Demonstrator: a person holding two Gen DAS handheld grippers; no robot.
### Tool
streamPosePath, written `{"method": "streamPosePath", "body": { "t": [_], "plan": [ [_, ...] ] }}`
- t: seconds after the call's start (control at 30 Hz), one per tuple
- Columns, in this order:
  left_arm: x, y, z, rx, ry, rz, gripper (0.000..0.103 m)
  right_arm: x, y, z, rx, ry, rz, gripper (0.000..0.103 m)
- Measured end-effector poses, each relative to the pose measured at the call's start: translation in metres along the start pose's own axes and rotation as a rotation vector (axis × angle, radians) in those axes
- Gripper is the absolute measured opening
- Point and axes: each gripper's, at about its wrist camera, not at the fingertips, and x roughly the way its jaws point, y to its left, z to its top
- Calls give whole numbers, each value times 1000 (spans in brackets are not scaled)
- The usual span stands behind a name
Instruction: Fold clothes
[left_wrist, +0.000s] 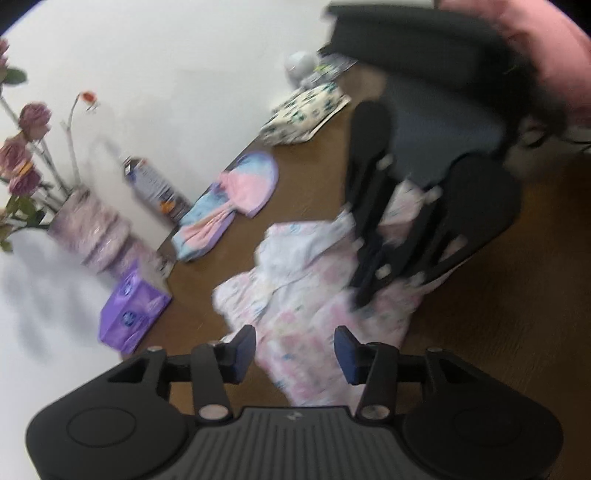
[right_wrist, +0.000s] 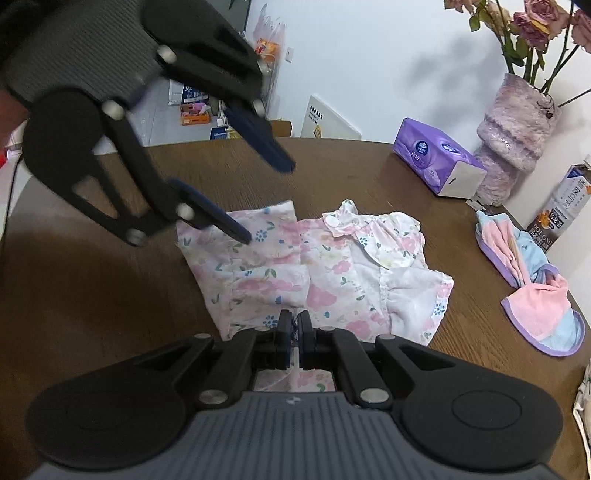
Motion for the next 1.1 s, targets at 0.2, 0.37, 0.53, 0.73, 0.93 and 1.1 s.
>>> {"method": "streamPosePath", "body": {
  "t": [0.2, 0.37, 0.53, 0.73, 0.93, 1.1],
  "plan": [
    [35, -19, -6, 17, 118, -91, 21, 5, 3, 0, -30, -8, -25, 6],
    [37, -17, -12, -32, 108, -105, 14, -37, 14, 0, -45, -119, -107, 16],
    [32, -20, -17, -59, 104, -108, 14, -53, 39, 4, -140, -143, -60, 16],
    [29, -16, -24, -112, 92, -121, 14, -7, 36, -5, -123, 8, -88, 7],
    [27, -24, -23, -80, 91, -136, 0, -1, 37, -23, -108, -3, -102, 5],
    [25, -26, -23, -68, 95, -137, 0, -6, 44, -25, -129, -1, -97, 3]
  ]
}}
